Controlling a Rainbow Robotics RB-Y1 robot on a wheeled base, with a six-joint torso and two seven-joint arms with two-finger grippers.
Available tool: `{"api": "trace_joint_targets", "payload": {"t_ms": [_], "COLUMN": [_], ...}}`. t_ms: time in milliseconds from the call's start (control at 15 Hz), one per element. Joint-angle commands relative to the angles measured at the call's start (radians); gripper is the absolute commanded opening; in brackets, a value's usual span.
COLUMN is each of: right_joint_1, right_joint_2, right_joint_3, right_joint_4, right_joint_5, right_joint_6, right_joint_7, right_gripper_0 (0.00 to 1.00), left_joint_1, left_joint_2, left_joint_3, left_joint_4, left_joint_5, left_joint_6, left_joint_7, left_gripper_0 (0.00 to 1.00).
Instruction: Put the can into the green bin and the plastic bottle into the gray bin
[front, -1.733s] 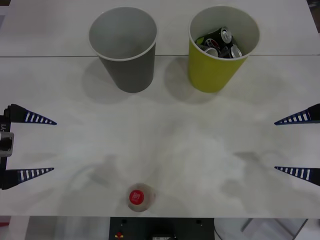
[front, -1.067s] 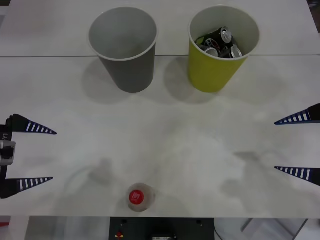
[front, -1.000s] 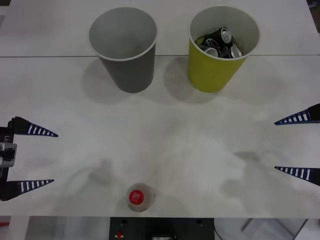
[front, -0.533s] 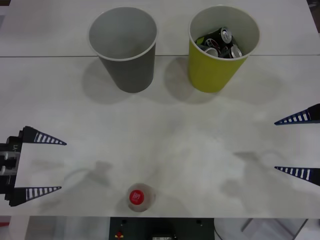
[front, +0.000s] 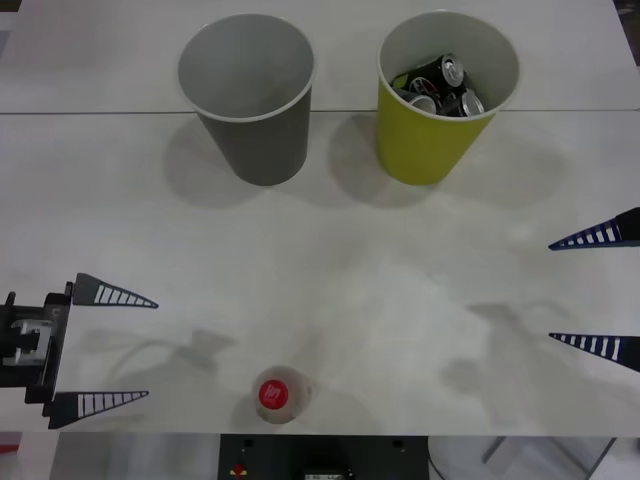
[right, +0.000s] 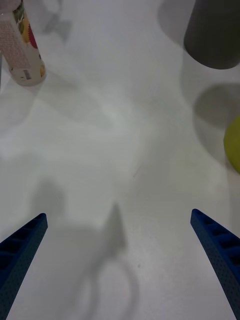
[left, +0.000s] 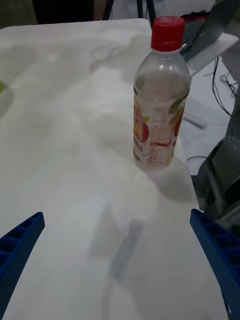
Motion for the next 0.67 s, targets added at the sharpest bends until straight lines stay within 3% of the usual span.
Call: {"api": "trace_joint_targets", "payload": {"t_ms": [67, 667], "right_joint_1": [0.0, 0.0], "right_joint_2": [0.0, 0.0], "right_joint_3": [0.0, 0.0], "right_joint_4": [0.0, 0.0], "right_joint_5": [0.0, 0.0], "right_joint_6": [0.0, 0.0], "right_joint_7": [0.0, 0.0], "right_gripper_0": [1.0, 1.0], "left_joint_1": [-0.017, -0.083], "left_joint_2": [-0.073, -0.181], "left_joint_3": [-0.002, -0.115], "left_joint_4": [0.055, 0.124], "left_joint_5": [0.0, -0.038], "left_joint_6": [-0.057, -0.078], "left_joint_7": [-0.02, -0.088], "left_gripper_0": [1.0, 1.0]}}
